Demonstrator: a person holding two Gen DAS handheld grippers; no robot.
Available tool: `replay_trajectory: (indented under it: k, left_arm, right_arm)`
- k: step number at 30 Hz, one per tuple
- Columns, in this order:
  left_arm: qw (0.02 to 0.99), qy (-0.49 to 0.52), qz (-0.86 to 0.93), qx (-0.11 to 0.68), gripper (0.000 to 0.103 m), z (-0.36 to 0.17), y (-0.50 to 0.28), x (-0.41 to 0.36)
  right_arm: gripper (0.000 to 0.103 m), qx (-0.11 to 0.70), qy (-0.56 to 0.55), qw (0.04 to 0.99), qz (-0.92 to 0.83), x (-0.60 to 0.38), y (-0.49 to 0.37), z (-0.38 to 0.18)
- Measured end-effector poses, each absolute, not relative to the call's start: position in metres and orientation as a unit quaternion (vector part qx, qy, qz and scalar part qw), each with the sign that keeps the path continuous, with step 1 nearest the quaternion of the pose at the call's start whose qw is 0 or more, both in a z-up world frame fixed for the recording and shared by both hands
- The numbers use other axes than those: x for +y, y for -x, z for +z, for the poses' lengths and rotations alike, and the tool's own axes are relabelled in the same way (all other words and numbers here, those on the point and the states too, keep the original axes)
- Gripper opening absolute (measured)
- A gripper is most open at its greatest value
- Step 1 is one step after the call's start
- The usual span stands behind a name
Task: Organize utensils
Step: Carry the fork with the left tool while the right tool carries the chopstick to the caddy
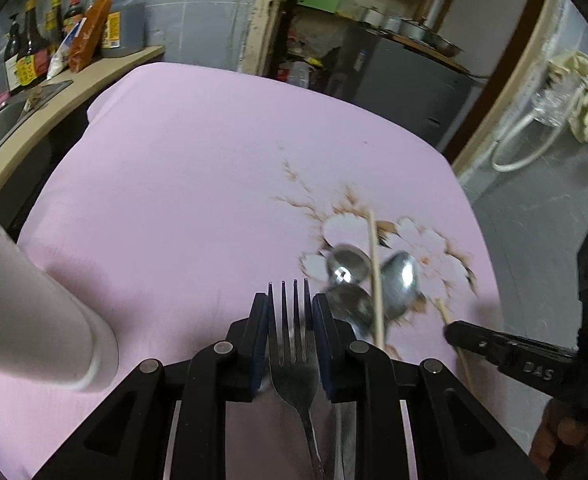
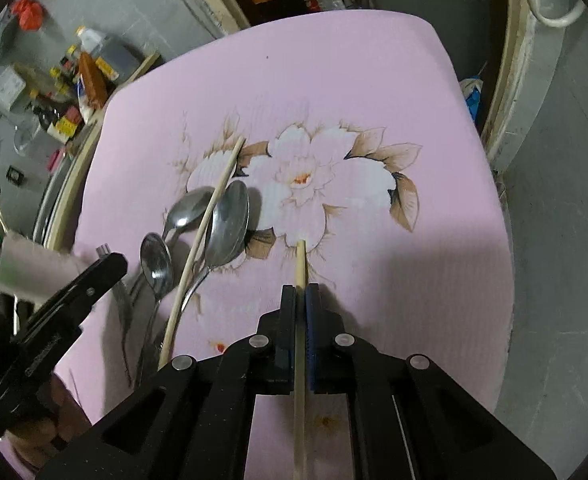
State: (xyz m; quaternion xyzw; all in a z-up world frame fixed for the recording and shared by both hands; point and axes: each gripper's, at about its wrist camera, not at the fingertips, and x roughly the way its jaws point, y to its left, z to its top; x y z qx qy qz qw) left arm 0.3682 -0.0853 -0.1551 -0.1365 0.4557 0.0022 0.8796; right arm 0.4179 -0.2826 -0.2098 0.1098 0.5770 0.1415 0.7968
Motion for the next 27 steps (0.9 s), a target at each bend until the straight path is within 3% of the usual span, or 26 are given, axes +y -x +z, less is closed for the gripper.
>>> replay_trajectory:
  k: [7, 11, 17, 27]
  left_arm:
    - [0.884, 0.134, -0.016, 0.448, 0.021, -0.142, -0.349, -0.085]
    - [0.891, 0.134, -0.024, 0.434, 0.021, -0.132, -0.339, -0.082]
    - [0.903, 0.125, -0.045, 0.409, 0.021, -0.115, -0.32, -0.079]
    - [0.919, 0.114, -0.088, 0.368, 0.021, -0.086, -0.291, -0.07]
  right_arm:
    - [0.005, 0.599, -0.005, 0.79, 0.13, -0.261, -0.428, -0.206]
    - [0.005, 0.592, 0.001, 0.797, 0.121, -0.255, -0.424, -0.2]
    - [0.004, 0.554, -0.127, 0.812, 0.133, -0.297, -0.4, -0.191]
    - [0.004, 0.387, -0.262, 0.871, 0.149, -0.329, -0.323, -0.128]
